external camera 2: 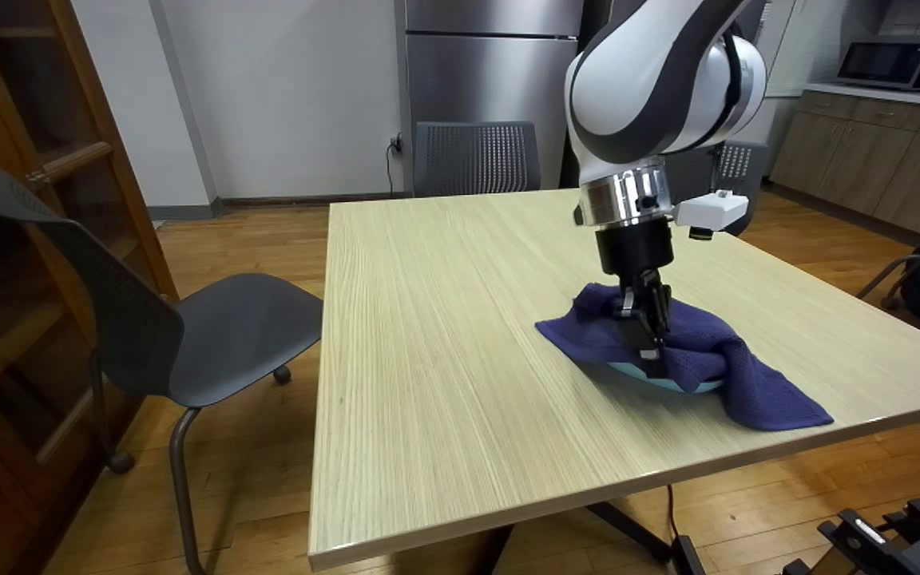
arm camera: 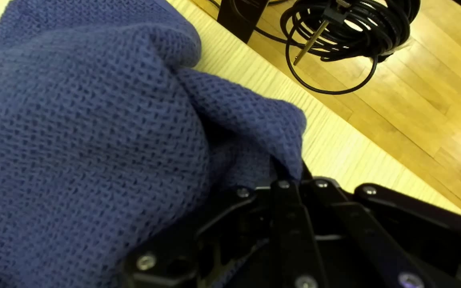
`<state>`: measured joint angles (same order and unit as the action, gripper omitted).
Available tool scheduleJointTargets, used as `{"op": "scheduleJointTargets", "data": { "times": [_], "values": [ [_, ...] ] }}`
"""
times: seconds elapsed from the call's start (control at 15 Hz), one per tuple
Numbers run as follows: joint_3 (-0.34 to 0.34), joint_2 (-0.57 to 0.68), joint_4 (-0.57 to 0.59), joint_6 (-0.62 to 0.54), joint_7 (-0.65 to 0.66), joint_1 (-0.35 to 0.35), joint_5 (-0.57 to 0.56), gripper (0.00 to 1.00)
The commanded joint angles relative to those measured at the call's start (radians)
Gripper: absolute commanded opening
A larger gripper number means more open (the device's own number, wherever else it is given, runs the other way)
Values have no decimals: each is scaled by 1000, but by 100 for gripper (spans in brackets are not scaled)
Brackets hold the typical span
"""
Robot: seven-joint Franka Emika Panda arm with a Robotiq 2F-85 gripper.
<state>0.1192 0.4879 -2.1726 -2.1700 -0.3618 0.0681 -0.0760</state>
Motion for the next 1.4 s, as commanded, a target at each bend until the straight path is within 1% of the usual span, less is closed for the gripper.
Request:
{"op": "scheduleJointTargets", "data": {
  "times": [0.0,0.47,1.33],
  "values": [
    [14,29,47,58,7,3,-5,1],
    [25,60,81,95,6,13,-2,1],
    [65,91,129,85,-3,21,10,1]
  ]
}}
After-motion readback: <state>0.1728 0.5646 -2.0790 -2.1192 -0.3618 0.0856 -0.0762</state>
